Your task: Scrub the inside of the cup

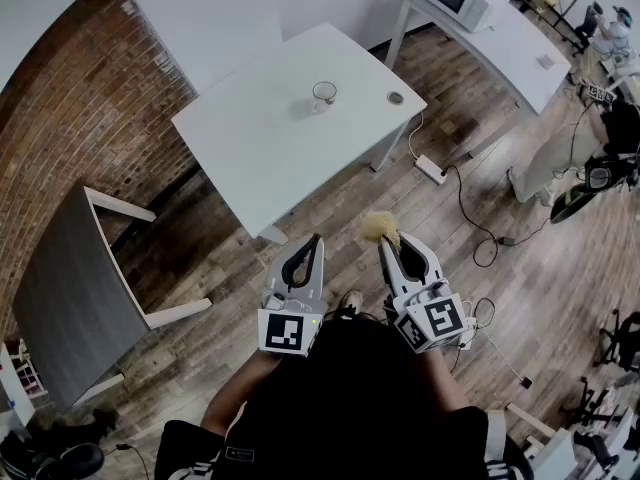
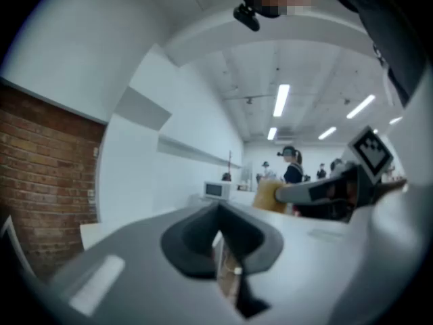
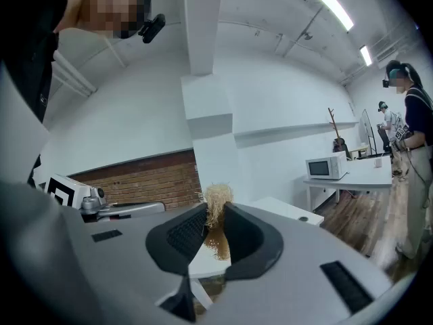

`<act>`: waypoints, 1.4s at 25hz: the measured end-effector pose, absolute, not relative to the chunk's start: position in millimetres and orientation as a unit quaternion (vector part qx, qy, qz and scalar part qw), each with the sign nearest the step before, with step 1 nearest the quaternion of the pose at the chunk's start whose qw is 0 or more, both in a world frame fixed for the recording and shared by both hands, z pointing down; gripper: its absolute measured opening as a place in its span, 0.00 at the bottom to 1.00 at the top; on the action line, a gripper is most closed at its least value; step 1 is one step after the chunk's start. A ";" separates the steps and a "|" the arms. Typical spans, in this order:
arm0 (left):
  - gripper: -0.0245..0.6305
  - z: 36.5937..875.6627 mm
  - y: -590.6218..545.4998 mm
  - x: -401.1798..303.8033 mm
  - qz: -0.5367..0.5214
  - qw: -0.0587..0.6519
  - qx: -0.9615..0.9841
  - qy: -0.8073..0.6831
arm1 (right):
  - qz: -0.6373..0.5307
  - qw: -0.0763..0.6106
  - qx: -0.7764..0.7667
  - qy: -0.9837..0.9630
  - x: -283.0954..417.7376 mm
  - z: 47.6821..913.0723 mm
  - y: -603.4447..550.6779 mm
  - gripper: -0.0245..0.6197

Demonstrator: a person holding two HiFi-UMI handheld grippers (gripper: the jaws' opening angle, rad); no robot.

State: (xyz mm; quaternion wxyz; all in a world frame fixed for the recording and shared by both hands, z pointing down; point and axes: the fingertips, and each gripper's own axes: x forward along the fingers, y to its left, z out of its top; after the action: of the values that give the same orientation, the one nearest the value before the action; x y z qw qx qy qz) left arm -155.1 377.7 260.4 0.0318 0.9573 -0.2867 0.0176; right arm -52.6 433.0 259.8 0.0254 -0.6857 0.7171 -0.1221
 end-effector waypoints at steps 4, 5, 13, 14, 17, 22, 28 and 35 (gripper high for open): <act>0.04 259.7 378.4 -154.1 0.016 0.033 0.957 -0.287 | -0.120 0.027 -0.685 0.718 -53.2 259.0 434.2 0.14; 0.04 259.8 378.4 -153.7 0.016 0.034 0.957 -0.287 | -0.119 0.026 -0.685 0.718 -53.3 259.0 434.3 0.14; 0.04 264.4 383.1 -141.4 0.024 0.033 0.959 -0.280 | -0.123 0.048 -0.679 0.722 -45.2 258.5 440.2 0.14; 0.04 264.8 384.5 -138.7 0.024 0.033 0.959 -0.280 | -0.122 0.051 -0.679 0.722 -42.6 258.1 442.3 0.14; 0.04 266.0 387.6 -130.4 0.028 0.032 0.958 -0.282 | -0.120 0.050 -0.681 0.721 -33.2 259.2 447.4 0.14; 0.04 270.6 392.6 -113.9 0.032 0.036 0.953 -0.298 | -0.128 0.042 -0.683 0.718 -7.1 266.1 455.5 0.14; 0.04 279.0 390.2 -97.5 0.052 0.037 0.947 -0.316 | -0.138 0.024 -0.668 0.731 12.9 281.1 455.4 0.14; 0.04 279.1 345.3 -66.5 0.049 0.049 0.943 -0.327 | -0.153 0.006 -0.657 0.738 28.1 295.5 415.6 0.14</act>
State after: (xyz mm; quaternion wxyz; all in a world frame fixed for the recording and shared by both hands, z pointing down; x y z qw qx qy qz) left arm -66.5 345.3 279.1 0.0487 0.9426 -0.3268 0.0486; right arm 28.1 415.6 295.5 0.0056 -0.6569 0.7384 -0.1526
